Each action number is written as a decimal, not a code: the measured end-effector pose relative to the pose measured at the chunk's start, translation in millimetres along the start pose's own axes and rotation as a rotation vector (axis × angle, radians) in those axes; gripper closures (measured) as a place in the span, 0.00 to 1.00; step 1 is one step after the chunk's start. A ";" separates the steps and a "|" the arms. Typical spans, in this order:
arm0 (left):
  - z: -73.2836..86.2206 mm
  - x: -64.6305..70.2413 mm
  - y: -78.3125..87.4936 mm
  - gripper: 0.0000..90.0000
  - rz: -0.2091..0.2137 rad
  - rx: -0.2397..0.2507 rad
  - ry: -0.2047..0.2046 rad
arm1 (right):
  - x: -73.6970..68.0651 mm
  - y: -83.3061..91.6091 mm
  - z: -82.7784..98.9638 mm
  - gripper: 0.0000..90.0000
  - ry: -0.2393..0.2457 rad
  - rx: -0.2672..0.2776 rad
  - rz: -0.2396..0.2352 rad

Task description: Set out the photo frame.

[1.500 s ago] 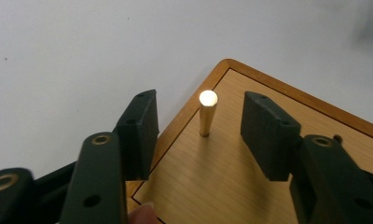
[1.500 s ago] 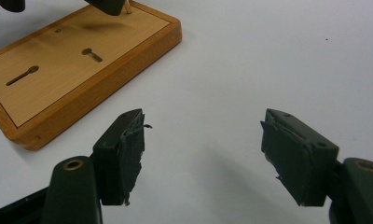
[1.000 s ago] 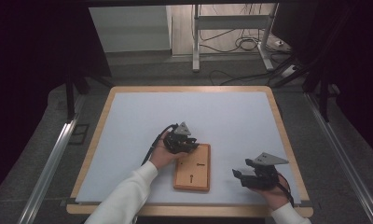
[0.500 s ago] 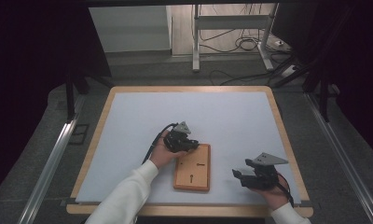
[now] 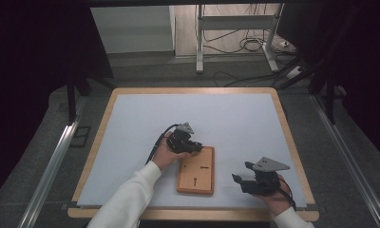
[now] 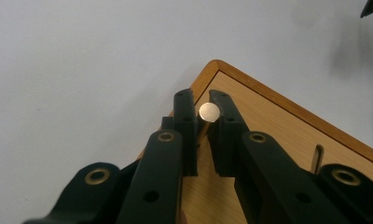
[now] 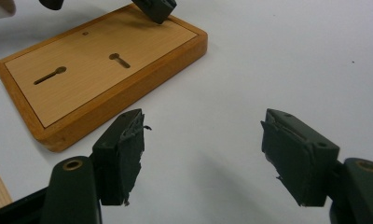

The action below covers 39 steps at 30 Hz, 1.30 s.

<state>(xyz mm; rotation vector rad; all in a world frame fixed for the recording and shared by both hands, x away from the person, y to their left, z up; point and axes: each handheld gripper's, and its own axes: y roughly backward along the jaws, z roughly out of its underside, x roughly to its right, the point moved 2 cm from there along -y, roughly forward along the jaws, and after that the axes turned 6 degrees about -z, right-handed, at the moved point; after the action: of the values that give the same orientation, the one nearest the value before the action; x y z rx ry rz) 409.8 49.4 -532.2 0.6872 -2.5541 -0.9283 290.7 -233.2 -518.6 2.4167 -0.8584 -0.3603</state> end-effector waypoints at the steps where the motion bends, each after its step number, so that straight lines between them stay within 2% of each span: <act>1: 0.0 -0.3 0.0 0.91 0.003 0.000 0.002 | -0.5 -0.3 -0.1 0.34 0.003 0.000 -0.001; 8: -0.7 -2.3 -0.2 0.91 0.020 -0.005 0.007 | -6.2 0.0 -2.6 0.34 0.034 0.023 -0.005; 16: -2.3 -6.1 -0.4 0.91 0.047 -0.017 0.024 | -18.6 -4.6 -5.2 0.31 0.084 0.004 -0.016; 20: -3.1 -8.1 -0.7 0.91 0.058 -0.020 0.033 | -30.0 -9.5 -7.1 0.29 0.130 -0.024 -0.023; 24: -2.9 -11.7 -1.2 0.91 0.079 -0.016 0.051 | -42.8 -14.4 -10.3 0.22 0.194 -0.046 0.010; 26: -2.9 -13.3 -1.0 0.91 0.082 -0.021 0.046 | -44.9 -15.4 -11.1 0.21 0.208 -0.049 0.016; 27: -3.2 -13.9 -1.0 0.91 0.087 -0.024 0.048 | -49.3 -17.3 -12.3 0.20 0.235 -0.060 0.023; 33: -5.3 -15.8 -2.0 0.91 0.108 -0.034 0.058 | -64.8 -26.3 -13.8 0.16 0.316 -0.100 0.040; 36: -5.7 -17.3 -1.8 0.91 0.114 -0.040 0.062 | -74.2 -32.9 -16.3 0.15 0.353 -0.109 0.034; 38: -5.9 -18.2 -1.8 0.91 0.117 -0.041 0.068 | -76.7 -34.1 -16.9 0.15 0.359 -0.111 0.029; 39: -6.6 -19.7 -2.3 0.91 0.123 -0.044 0.080 | -82.4 -35.7 -17.3 0.15 0.385 -0.123 0.017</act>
<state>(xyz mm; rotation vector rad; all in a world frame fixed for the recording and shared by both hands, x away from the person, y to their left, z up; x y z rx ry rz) 429.9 55.2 -531.8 0.5372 -2.4679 -0.8950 253.0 -149.9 -519.5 2.2578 -0.6622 0.0597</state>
